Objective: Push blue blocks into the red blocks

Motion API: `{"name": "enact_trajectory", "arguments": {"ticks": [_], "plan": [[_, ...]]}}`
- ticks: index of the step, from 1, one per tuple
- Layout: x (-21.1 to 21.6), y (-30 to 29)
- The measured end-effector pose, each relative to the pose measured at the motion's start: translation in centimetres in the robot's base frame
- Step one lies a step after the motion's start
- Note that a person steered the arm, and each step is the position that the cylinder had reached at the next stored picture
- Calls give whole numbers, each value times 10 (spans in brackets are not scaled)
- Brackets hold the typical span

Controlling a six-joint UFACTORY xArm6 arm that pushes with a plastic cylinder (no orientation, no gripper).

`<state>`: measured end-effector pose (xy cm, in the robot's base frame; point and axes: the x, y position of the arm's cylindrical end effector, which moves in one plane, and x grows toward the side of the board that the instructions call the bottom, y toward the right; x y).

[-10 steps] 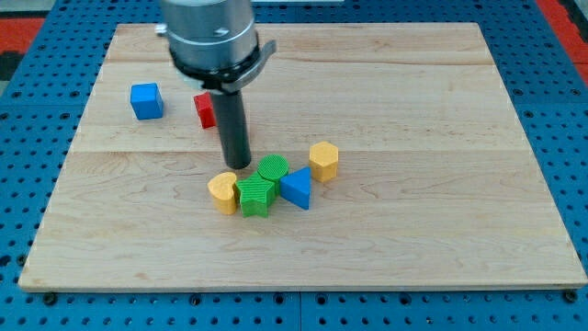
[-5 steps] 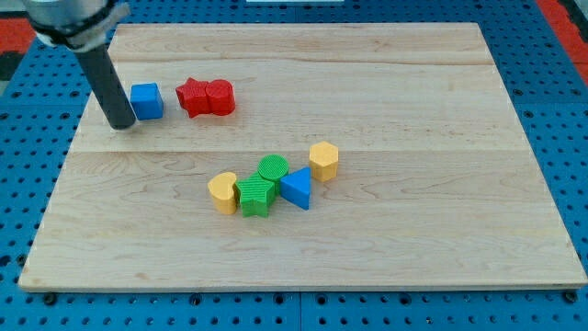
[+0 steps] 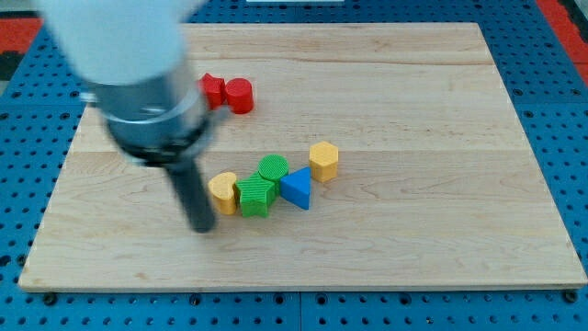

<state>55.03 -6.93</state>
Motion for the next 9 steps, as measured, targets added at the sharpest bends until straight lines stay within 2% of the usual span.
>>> {"name": "enact_trajectory", "arguments": {"ticks": [1,2,7,9], "plan": [[0,79],[-9,94],[-65,31],[-132,-19]]}}
